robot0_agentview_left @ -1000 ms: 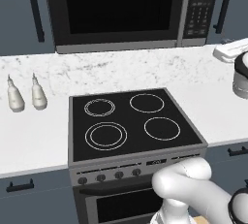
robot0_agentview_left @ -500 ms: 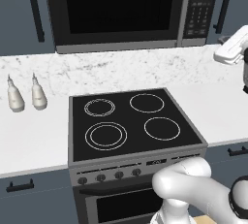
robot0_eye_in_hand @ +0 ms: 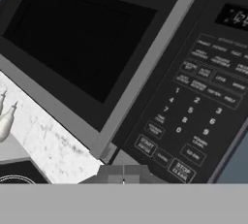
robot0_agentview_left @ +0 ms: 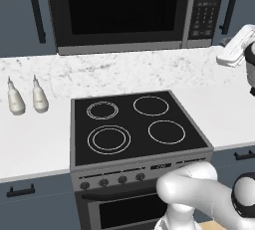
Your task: Open the microwave, place the bowl with waffle inside the microwave, then close the microwave door and turn it on.
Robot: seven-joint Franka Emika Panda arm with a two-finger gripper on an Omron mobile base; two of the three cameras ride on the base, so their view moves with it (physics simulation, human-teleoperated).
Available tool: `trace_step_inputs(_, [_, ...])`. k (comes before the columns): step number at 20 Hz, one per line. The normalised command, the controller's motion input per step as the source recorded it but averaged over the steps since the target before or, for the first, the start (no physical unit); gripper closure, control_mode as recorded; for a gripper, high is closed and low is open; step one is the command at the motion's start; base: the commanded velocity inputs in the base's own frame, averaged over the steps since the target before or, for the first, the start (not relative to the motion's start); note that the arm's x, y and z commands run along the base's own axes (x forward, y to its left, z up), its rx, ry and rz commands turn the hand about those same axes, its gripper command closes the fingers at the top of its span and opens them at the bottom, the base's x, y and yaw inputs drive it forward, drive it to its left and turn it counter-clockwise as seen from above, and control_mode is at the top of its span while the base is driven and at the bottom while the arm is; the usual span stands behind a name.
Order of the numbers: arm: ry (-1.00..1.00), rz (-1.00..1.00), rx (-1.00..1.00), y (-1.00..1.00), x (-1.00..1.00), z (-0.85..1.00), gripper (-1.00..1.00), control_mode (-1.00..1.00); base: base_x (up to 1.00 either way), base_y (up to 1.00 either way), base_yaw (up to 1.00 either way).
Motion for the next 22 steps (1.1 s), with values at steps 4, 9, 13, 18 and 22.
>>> trace_step_inputs(4, [0.01, -0.09, -0.08, 0.28, 0.47, 0.00, 1.00, -1.00, 0.00, 0.00, 0.00])
trace_step_inputs(9, [0.00, -0.09, -0.09, 0.09, 0.33, 0.00, 1.00, -1.00, 0.00, 0.00, 0.00])
trace_step_inputs(13, [0.00, -0.04, -0.07, 0.00, 0.06, 0.00, 1.00, -1.00, 0.00, 0.00, 0.00])
trace_step_inputs(18, [0.00, -0.02, -0.08, 0.00, 0.10, 0.00, 1.00, -1.00, 0.00, 0.00, 0.00])
trace_step_inputs(22, [0.00, -0.01, -0.05, 0.00, 0.11, 0.00, 1.00, -1.00, 0.00, 0.00, 0.00])
